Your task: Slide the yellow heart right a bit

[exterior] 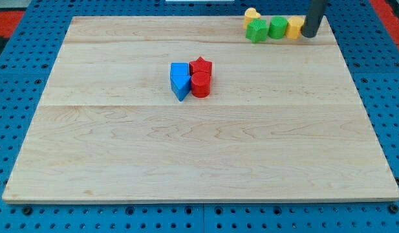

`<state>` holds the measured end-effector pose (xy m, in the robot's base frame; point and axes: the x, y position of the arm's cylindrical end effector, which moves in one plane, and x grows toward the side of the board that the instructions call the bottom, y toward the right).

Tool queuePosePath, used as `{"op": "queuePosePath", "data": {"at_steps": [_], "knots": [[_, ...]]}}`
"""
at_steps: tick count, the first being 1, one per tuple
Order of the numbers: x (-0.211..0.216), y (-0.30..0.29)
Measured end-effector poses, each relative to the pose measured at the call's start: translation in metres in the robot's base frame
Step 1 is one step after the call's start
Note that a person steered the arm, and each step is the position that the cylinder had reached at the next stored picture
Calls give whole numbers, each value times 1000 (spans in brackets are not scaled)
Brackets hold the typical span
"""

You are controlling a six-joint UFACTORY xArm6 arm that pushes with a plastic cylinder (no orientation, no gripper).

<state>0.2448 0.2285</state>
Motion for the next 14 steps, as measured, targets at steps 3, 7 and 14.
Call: {"op": "queuePosePath", "data": {"at_steps": [3,7,14], "knots": [[-13,-13],[50,-147],[-53,-143]]}}
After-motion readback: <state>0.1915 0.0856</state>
